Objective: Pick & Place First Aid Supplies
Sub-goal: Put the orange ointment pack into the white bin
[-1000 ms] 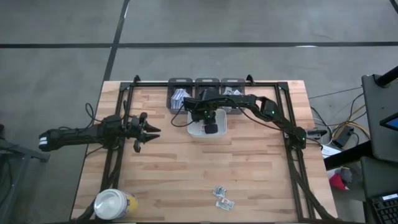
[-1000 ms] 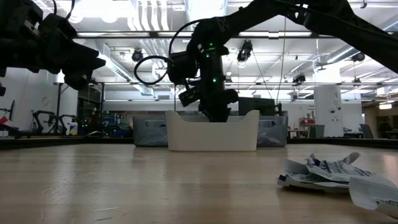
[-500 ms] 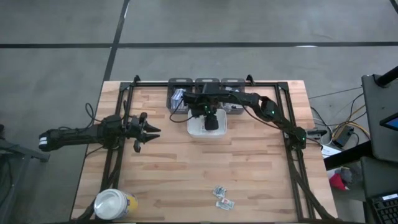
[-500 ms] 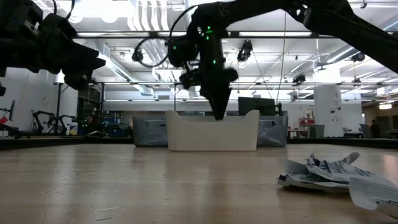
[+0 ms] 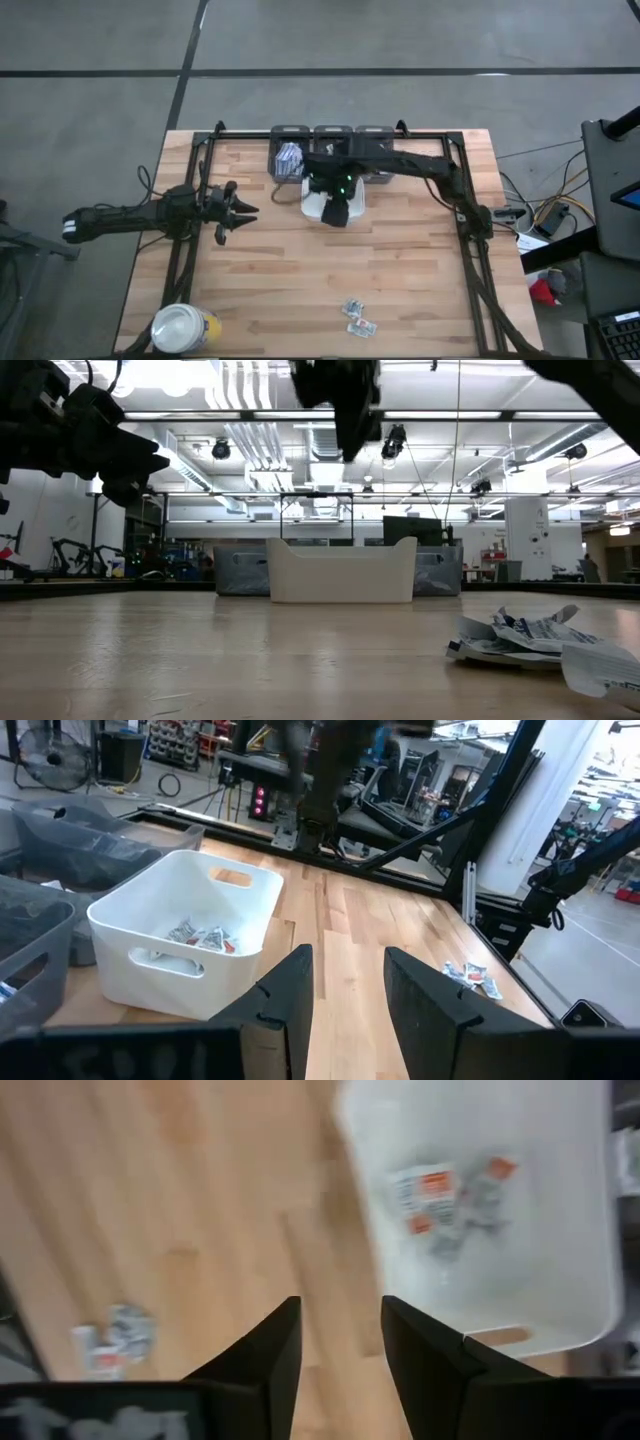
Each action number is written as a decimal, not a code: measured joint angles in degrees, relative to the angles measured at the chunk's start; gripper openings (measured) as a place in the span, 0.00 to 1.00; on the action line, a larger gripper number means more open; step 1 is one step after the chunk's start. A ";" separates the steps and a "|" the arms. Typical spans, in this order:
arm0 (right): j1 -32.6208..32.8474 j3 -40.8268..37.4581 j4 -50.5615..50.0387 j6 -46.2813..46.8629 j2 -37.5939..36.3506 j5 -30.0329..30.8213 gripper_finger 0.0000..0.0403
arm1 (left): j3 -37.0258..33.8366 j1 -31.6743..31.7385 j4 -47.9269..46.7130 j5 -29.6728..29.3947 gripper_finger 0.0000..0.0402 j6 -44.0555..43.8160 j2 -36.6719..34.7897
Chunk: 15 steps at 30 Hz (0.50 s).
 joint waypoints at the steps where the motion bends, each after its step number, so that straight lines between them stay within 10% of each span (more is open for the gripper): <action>1: 1.39 0.00 -0.04 1.29 -0.74 0.00 0.33 | -0.01 -0.02 0.01 0.02 0.30 0.00 0.02; 15: 22.66 -1.15 0.72 18.15 -3.19 0.00 0.28 | 0.00 -0.01 0.04 0.05 0.30 -0.09 0.02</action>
